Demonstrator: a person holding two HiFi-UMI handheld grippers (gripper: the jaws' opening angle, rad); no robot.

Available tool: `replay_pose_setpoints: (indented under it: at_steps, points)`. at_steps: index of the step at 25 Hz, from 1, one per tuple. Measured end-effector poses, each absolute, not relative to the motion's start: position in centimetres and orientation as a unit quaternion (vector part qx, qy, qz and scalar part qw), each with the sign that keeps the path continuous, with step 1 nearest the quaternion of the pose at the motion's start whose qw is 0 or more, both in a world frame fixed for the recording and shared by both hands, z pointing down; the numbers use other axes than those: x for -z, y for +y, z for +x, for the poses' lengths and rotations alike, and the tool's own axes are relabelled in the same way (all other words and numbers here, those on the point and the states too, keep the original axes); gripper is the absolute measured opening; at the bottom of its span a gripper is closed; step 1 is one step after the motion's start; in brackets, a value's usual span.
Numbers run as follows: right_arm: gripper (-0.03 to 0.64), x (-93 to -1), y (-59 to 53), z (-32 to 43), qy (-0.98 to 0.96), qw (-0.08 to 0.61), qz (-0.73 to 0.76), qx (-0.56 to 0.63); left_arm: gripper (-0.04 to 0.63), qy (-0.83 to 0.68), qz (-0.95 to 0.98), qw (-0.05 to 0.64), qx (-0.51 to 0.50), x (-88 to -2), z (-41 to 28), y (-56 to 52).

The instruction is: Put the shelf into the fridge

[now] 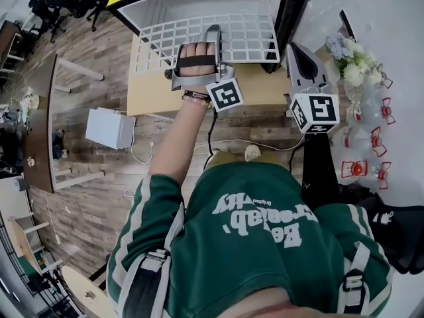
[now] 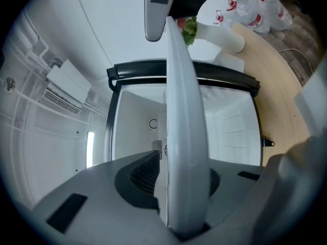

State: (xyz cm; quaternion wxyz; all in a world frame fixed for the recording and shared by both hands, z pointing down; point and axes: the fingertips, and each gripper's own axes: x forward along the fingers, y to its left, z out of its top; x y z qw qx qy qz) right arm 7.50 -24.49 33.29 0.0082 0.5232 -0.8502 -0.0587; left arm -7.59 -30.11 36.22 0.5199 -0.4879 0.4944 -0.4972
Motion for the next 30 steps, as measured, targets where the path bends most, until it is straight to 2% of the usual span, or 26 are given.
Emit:
replay_pose_setpoints:
  at_steps: [4,16,30]
  points:
    - [0.003,-33.45,-24.45,7.85,-0.850,0.011,0.523,0.057,0.077,0.510,-0.489,0.505,0.496,-36.44,-7.68,-30.67]
    - [0.003,-34.01,-24.80,8.15,-0.852,0.015,0.520,0.055,0.077,0.514,-0.468,0.537,0.478,-36.15,-6.99,-30.63]
    - [0.003,-34.26,-25.16,7.97,-0.853,0.017,0.518,0.053,0.077,0.514,-0.497,0.533,0.453,-36.95,-7.09,-31.12]
